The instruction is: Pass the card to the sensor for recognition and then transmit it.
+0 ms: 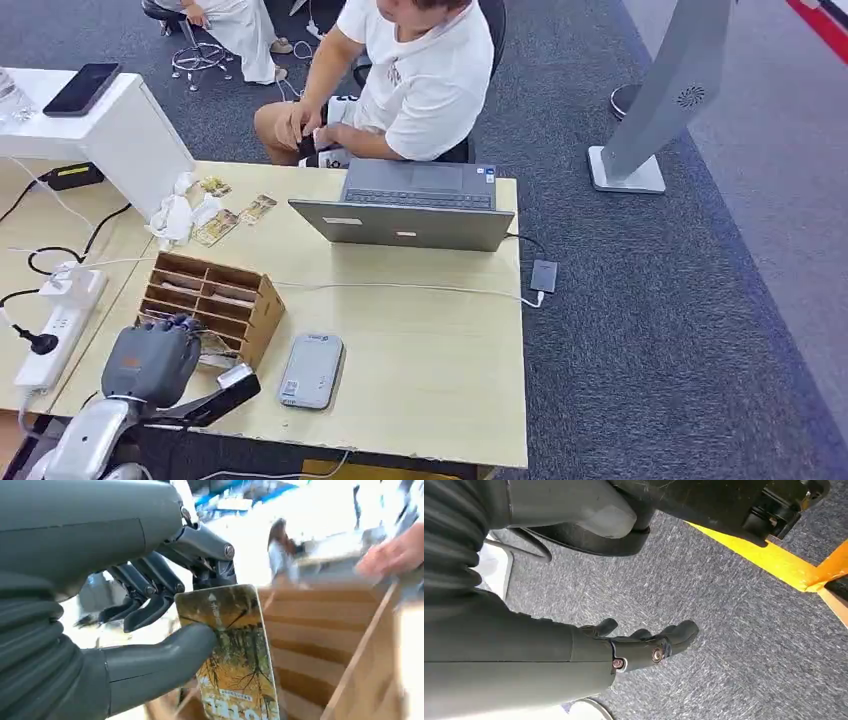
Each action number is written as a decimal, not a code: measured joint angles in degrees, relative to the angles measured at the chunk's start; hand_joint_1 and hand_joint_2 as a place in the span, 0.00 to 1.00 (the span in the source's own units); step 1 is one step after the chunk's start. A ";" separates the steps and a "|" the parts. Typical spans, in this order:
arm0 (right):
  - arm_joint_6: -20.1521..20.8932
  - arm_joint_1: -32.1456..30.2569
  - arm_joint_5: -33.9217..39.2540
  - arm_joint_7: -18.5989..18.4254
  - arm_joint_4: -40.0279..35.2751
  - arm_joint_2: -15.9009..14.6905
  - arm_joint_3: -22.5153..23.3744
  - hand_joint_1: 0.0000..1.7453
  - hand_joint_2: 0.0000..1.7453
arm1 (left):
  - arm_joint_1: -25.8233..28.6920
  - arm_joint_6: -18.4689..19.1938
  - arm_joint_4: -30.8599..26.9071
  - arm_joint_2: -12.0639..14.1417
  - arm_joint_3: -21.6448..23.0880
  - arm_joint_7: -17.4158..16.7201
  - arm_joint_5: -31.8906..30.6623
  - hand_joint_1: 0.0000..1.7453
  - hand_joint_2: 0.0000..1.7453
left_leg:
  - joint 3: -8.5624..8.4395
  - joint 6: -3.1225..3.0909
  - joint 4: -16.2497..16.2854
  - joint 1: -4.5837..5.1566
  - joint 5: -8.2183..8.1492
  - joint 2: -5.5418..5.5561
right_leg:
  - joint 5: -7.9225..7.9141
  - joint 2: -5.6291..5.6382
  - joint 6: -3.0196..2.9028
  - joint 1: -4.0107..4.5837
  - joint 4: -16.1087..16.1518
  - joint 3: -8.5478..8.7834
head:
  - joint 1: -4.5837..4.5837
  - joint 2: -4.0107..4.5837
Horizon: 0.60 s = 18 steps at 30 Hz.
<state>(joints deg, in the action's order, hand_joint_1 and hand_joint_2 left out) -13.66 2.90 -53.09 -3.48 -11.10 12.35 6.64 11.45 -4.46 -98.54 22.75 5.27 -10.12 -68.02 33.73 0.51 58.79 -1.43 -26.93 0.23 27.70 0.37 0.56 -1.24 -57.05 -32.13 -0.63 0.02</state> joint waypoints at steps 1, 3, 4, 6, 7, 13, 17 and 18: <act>0.00 -0.02 0.29 0.07 0.00 0.00 0.15 0.00 1.00 | 0.07 -0.59 -1.18 -0.02 0.04 0.20 -0.11 1.00 1.00 | 0.00 0.00 0.00 0.00 0.00 0.00 | 0.00 0.00 0.00 0.00 0.00 0.00 | 0.02 -0.02; -0.04 -0.03 0.59 0.11 0.00 0.00 0.46 0.00 1.00 | 0.07 -0.94 -3.12 -0.02 0.11 0.40 -0.46 1.00 1.00 | -0.01 0.00 0.00 0.00 0.00 0.00 | 0.00 0.00 0.00 -0.01 0.00 0.01 | 0.02 0.00; -0.04 -0.04 0.59 0.13 0.00 0.00 0.50 0.00 1.00 | 0.11 -1.01 -3.84 -0.04 0.26 0.53 -0.57 1.00 1.00 | -0.01 0.00 0.00 0.00 0.00 0.00 | 0.00 0.00 0.00 -0.01 0.00 -0.01 | 0.00 0.00; -0.04 -0.06 0.59 0.22 0.00 0.00 0.61 0.00 1.00 | 0.14 -2.43 -5.48 -0.04 0.46 1.45 -0.83 1.00 1.00 | -0.01 0.00 0.00 0.00 0.00 0.00 | 0.00 0.01 0.00 0.00 0.00 -0.02 | 0.02 0.00; -0.07 -0.06 0.61 0.33 0.00 0.00 0.72 0.00 1.00 | 0.09 -4.10 -6.58 -0.04 0.52 2.12 -0.92 1.00 1.00 | -0.01 0.00 0.00 0.00 0.00 0.00 | 0.00 0.01 0.00 0.00 0.00 -0.02 | 0.02 0.00; 0.18 -0.08 -0.11 0.68 0.00 0.00 0.92 0.00 1.00 | -5.31 -8.88 -11.48 0.42 1.55 4.86 1.42 1.00 1.00 | -0.01 0.00 0.00 0.00 0.01 0.04 | -0.01 -0.03 -0.01 0.00 0.00 -0.05 | 0.04 0.00; 0.28 -0.04 -0.52 0.68 0.00 0.00 0.92 0.00 1.00 | -10.50 -9.18 -11.48 0.44 1.57 5.60 3.21 1.00 1.00 | -0.04 0.03 0.00 0.00 0.07 -0.02 | -0.08 0.02 -0.08 0.00 -0.02 0.02 | 0.04 0.00; 0.35 -0.05 -0.54 0.70 0.00 0.00 0.92 0.00 1.00 | -11.06 -9.31 -11.48 0.42 1.57 5.60 3.28 1.00 1.00 | -0.05 0.03 0.00 0.00 0.07 -0.03 | -0.11 0.03 -0.11 0.00 -0.02 0.00 | 0.00 0.00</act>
<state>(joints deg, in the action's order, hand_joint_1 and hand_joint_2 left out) -13.31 2.85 -53.64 -2.78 -11.10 12.35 7.56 0.39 -13.77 -110.03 23.17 6.84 -4.52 -64.74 33.68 0.55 58.80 -1.43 -26.85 0.20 27.59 0.40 0.45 -1.24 -57.06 -32.13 -0.63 0.02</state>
